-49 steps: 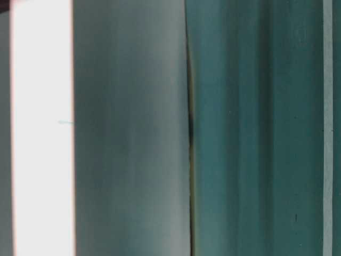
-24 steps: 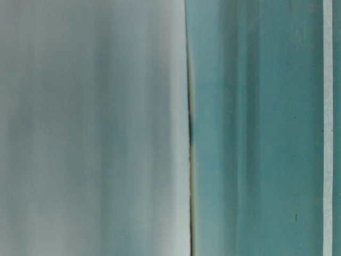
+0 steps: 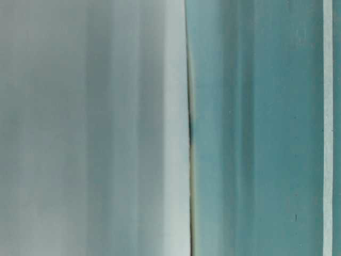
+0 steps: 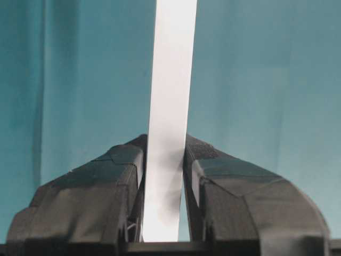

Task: Lift a wooden board with both hands.
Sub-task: 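Lift the board with both grippers and move it back, then bring the held board forward and lower it toward the table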

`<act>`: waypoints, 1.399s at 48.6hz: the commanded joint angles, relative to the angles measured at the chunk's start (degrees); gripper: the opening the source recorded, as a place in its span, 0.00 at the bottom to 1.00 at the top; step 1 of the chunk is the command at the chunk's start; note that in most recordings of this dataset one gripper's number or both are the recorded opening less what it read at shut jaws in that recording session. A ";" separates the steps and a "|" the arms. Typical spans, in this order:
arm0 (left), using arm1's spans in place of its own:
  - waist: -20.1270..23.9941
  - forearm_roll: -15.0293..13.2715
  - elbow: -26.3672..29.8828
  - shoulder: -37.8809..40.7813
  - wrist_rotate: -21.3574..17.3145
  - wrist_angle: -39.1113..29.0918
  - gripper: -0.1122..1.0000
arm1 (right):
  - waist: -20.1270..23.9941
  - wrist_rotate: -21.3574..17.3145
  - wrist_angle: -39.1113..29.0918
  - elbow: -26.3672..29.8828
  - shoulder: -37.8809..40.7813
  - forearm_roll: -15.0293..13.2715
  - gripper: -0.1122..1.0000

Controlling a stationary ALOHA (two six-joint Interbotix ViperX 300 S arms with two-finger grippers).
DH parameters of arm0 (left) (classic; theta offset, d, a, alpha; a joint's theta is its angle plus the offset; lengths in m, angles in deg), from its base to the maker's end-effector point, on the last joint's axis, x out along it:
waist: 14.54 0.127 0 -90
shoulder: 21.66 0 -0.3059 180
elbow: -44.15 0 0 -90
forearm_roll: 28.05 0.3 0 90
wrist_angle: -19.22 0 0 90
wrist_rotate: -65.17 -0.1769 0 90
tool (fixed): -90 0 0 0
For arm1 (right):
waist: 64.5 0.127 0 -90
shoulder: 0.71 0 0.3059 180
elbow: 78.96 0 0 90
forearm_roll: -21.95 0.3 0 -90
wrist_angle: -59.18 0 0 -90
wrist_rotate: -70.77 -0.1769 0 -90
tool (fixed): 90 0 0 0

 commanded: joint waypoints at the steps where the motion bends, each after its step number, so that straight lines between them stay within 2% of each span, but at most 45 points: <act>1: 0.26 0.35 1.58 -0.44 0.18 0.18 0.26 | 0.35 -0.70 0.09 1.23 -0.88 0.26 0.29; 32: 0.26 0.35 1.41 -0.18 0.00 0.09 0.26 | 0.35 -0.62 0.18 -0.18 -0.70 0.26 0.29; 41: 0.26 0.35 -0.35 -0.18 0.00 0.62 0.26 | 0.35 -0.26 0.70 -3.34 -0.44 0.18 0.29; 51: -0.09 0.35 -5.19 -0.18 0.35 2.72 0.26 | 0.53 -0.26 2.72 -8.09 -0.09 0.18 0.29; 68: -0.44 0.35 -16.17 -0.09 0.53 11.25 0.26 | 0.35 0.70 12.04 -18.11 -0.18 0.00 0.29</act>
